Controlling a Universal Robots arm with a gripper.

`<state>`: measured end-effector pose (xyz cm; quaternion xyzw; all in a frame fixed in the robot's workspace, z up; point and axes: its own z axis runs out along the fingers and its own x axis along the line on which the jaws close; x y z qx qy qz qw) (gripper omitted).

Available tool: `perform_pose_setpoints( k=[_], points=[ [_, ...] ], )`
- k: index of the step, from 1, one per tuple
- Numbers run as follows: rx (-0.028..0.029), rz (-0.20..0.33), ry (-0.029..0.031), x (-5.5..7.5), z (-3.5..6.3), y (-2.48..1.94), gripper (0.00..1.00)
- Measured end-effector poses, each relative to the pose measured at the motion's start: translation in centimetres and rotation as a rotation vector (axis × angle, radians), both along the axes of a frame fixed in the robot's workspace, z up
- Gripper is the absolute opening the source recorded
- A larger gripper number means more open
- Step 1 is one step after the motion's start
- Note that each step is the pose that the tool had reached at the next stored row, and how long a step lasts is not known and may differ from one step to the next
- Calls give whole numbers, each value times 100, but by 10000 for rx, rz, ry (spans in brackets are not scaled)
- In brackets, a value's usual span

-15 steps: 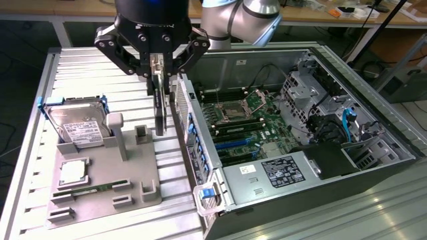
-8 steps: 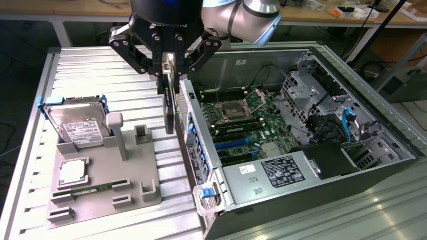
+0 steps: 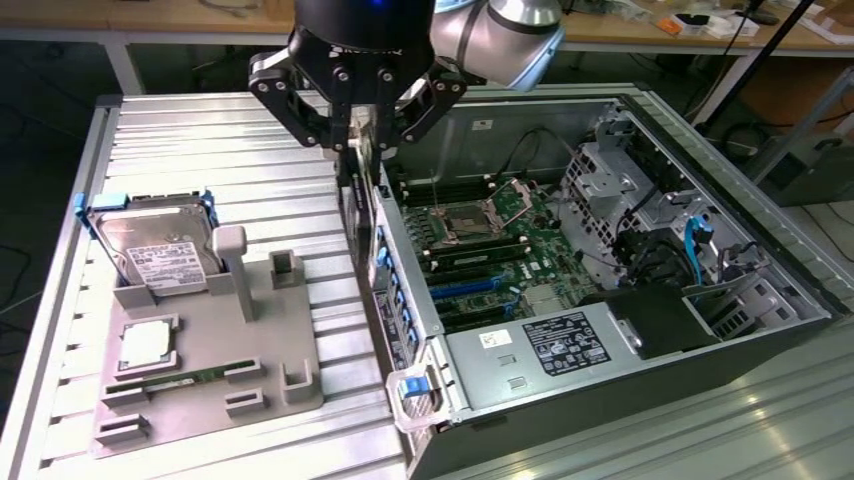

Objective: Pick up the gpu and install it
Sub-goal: 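Pick up the gpu and move the gpu toward the slot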

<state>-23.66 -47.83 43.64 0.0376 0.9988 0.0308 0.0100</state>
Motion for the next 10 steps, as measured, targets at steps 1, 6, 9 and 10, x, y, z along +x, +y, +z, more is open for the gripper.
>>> perform_pose_setpoints(
  k=[1, 6, 9, 10],
  points=[
    [-1, 0, 0, 22, 0, 0, 27],
    [0, 0, 0, 105, 0, 0, 27],
    [1, 0, -1, 185, 0, 0, 27],
    [0, 0, 0, 220, 0, 0, 27]
  ],
)
